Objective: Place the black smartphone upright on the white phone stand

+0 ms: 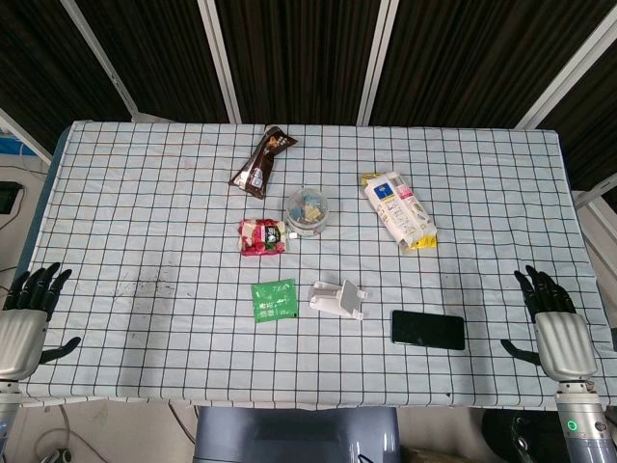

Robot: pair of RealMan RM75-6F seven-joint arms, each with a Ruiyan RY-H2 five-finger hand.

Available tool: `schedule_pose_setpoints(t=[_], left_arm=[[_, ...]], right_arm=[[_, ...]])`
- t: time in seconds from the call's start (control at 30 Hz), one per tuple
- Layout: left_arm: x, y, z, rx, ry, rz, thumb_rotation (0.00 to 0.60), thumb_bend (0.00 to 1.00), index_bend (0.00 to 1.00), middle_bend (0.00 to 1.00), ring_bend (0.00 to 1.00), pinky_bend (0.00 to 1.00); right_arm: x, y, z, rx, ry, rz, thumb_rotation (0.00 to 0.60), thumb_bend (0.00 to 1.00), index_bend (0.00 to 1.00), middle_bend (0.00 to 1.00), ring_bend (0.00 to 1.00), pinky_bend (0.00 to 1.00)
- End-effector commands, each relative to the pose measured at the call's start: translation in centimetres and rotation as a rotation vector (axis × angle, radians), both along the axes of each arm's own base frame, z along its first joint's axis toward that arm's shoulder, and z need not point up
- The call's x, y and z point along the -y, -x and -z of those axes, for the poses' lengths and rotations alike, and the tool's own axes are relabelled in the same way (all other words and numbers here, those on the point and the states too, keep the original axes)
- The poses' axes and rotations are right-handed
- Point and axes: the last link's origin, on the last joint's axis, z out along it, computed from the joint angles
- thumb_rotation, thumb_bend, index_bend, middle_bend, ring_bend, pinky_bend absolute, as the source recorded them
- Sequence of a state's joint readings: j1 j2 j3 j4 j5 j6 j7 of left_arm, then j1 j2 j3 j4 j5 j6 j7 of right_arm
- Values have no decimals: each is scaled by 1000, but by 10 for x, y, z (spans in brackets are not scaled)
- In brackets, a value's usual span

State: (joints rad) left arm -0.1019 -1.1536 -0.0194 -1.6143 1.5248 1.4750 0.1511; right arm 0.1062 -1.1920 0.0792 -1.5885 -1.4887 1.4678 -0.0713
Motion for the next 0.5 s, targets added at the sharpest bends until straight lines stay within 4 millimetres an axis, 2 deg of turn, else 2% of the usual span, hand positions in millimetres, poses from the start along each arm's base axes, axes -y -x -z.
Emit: schedule_pose_setpoints(t=[0.03, 0.33, 0.5], left_arm=[[0, 0, 0, 2, 0, -1, 600, 0, 0, 0, 0, 0], [-2, -2, 3, 2, 5, 6, 600, 0, 0, 0, 0, 0], [-2, -2, 3, 8, 6, 2, 600, 0, 0, 0, 0, 0]], right_arm=[[0, 0, 0, -2, 0, -1, 600, 75, 0, 0, 0, 143], [-2, 0, -2, -5, 1, 6, 600, 94, 0, 0, 0, 142], [-4, -10, 1, 6, -15, -16, 600, 109, 0, 0, 0, 142]])
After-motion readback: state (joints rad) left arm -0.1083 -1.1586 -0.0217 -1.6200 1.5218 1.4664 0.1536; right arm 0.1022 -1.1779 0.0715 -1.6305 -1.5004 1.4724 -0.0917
